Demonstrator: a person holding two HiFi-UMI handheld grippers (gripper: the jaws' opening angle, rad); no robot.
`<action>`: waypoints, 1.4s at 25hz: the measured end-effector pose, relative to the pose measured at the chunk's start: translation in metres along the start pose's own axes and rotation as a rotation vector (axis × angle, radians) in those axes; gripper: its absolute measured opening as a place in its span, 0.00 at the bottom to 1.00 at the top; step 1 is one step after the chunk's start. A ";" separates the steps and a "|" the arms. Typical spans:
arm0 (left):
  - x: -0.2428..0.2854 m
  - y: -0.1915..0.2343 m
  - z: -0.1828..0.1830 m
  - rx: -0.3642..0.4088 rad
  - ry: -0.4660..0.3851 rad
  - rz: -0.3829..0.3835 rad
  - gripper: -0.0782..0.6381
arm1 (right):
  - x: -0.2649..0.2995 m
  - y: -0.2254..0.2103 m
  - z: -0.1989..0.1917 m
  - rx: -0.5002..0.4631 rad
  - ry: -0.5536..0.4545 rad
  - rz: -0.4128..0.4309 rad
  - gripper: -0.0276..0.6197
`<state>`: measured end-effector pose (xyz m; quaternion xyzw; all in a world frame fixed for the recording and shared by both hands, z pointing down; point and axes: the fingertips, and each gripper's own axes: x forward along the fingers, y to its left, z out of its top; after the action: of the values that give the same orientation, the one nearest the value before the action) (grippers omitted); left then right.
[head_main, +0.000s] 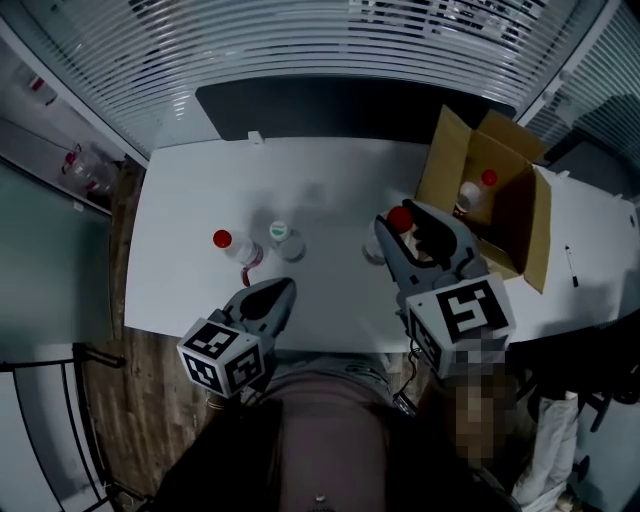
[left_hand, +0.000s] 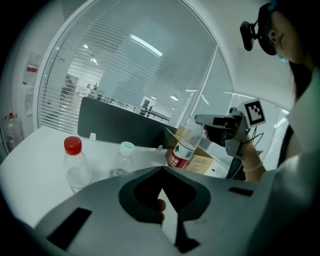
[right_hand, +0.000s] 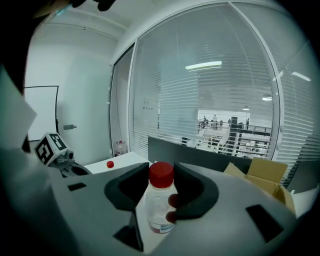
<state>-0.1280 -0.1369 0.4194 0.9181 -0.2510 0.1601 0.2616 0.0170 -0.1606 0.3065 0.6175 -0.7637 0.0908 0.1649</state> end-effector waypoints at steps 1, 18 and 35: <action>-0.002 0.003 -0.001 0.000 0.003 0.001 0.12 | 0.005 0.003 -0.002 0.004 0.002 0.005 0.31; -0.027 0.040 -0.006 -0.021 -0.004 0.067 0.12 | 0.077 0.032 -0.068 -0.026 0.144 0.054 0.31; -0.042 0.045 -0.018 -0.054 -0.016 0.128 0.12 | 0.108 0.047 -0.107 -0.054 0.223 0.110 0.31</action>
<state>-0.1894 -0.1442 0.4338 0.8941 -0.3155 0.1623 0.2732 -0.0340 -0.2122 0.4478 0.5563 -0.7755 0.1471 0.2600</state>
